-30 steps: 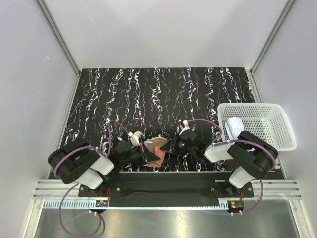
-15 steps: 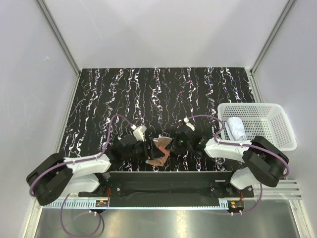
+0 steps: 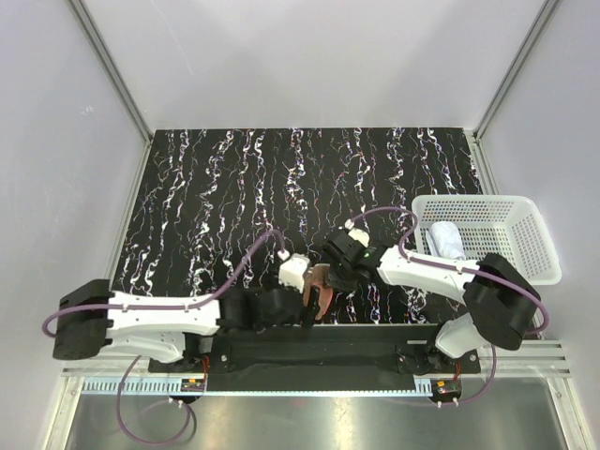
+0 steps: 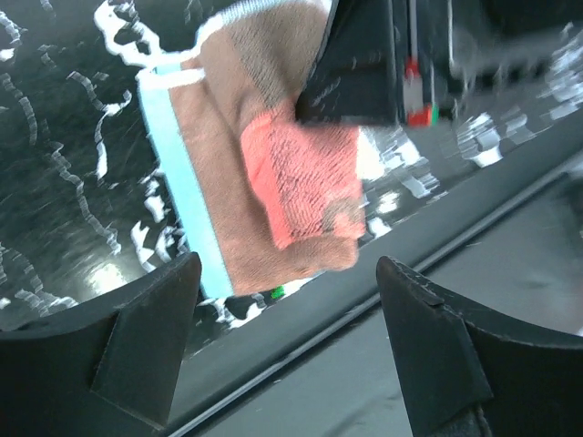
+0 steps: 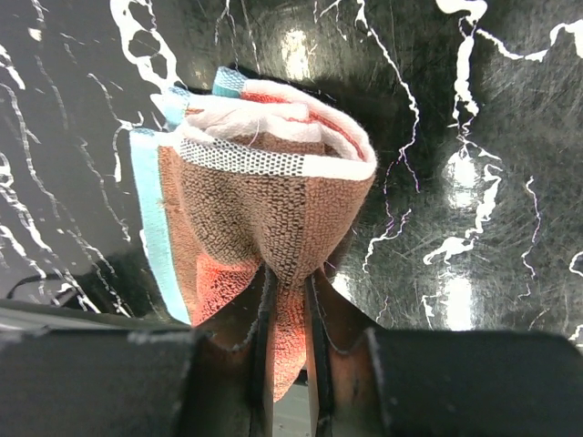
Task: Roll the towels
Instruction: Roll the towel
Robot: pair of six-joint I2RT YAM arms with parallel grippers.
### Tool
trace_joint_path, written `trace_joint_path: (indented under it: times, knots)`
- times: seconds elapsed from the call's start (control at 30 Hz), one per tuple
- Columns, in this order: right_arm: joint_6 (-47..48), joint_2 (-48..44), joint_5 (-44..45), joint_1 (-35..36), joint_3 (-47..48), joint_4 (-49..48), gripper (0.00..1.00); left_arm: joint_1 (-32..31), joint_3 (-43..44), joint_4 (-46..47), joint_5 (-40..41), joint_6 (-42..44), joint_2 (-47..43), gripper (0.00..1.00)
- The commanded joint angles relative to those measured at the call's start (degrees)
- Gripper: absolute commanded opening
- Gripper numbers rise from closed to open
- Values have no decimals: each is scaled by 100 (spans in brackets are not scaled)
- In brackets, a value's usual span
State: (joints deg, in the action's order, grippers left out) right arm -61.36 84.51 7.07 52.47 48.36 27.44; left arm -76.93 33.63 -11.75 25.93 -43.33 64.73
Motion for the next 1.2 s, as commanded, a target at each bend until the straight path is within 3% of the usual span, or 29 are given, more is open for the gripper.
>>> trace_joint_path:
  times: [0.0,0.2,0.5,0.8,0.97,1.03,1.07,1.13,1.17]
  knots:
    - [133,259,224,149,296,613,9,-672,609,-494,1500,18,678,83]
    - [204,514,260,238,596,842,10,-1307,1576,-794,2275,0,1760,83]
    - [239,540,154,255,587,789,10,-1378,2236,-1409,2566,-70,2904,81]
    - [265,382,5,255,569,772,12,-1378,1604,-1172,2223,-580,2853,61]
    - [292,242,-118,255,587,728,17,-1378,1270,-1067,2162,-659,2659,38]
    - [292,172,-136,264,587,727,23,-1369,1077,-849,2074,-554,2475,33]
    - [292,154,-118,255,587,736,39,-1360,989,-707,1995,-458,2309,33]
    - [283,49,-5,255,622,824,54,-1334,716,-339,1758,-308,2115,32]
    - [283,-13,57,238,640,885,67,-1273,620,-215,1670,-281,1888,31]
